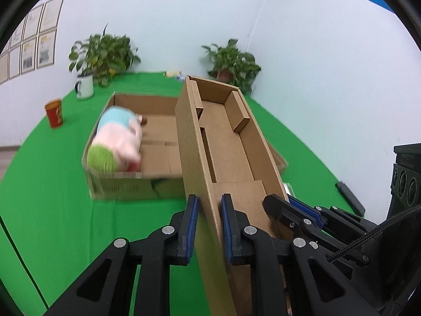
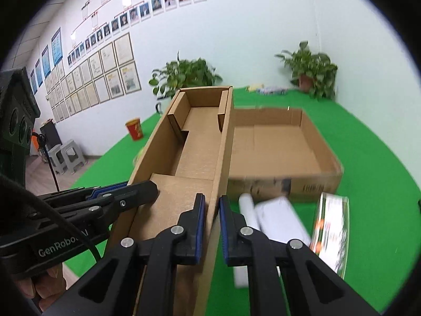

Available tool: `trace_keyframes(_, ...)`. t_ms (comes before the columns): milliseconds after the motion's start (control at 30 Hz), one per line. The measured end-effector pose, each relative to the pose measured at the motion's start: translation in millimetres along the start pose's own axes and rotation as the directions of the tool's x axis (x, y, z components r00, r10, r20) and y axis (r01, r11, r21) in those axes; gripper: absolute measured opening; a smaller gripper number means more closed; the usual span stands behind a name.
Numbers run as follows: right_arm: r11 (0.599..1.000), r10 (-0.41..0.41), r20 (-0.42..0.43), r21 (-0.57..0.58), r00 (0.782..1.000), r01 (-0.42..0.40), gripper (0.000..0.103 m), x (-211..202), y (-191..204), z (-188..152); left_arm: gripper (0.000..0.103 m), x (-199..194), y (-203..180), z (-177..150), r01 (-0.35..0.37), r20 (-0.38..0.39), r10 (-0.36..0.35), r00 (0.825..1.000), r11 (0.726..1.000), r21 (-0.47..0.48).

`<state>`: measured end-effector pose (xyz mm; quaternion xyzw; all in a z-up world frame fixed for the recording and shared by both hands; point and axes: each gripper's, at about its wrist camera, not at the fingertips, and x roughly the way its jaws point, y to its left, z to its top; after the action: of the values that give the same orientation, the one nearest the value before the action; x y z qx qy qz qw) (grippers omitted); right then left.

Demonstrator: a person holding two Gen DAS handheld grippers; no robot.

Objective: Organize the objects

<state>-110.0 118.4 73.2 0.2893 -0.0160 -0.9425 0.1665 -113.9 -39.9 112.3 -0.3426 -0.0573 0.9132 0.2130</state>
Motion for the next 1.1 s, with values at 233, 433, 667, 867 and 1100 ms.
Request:
trace_keyframes(233,1.000,-0.002,0.045,-0.012,0.999,0.003,0.009,23.6,-7.6,52.9,0.015,10.4,3.4,73.3,-0.016,0.048,0.014,0.999,0.999,0.044)
trace_keyframes(433,1.000,0.016,0.035,-0.014,0.999,-0.016,0.009,63.0,-16.7,105.6,0.015,40.7,27.7,139.8,-0.033,0.037,0.031,0.999,0.998,0.047)
trace_keyframes(667,1.000,0.018,-0.038,0.024,0.999,-0.017,0.008,125.7,-24.5,124.8,0.015,104.5,72.8,183.4,-0.059,-0.050,0.061,0.997,0.997,0.041)
trace_keyframes(867,0.998,0.034,-0.105,0.064,0.994,-0.027,0.008,181.1,-30.9,110.1,0.013,167.5,105.9,181.7,-0.101,-0.148,0.103,0.984,0.995,0.016)
trace_keyframes(1100,0.994,0.047,-0.208,0.103,0.977,-0.025,0.007,233.9,-32.6,83.2,0.012,232.9,141.1,153.4,-0.166,-0.262,0.165,0.951,0.986,0.021)
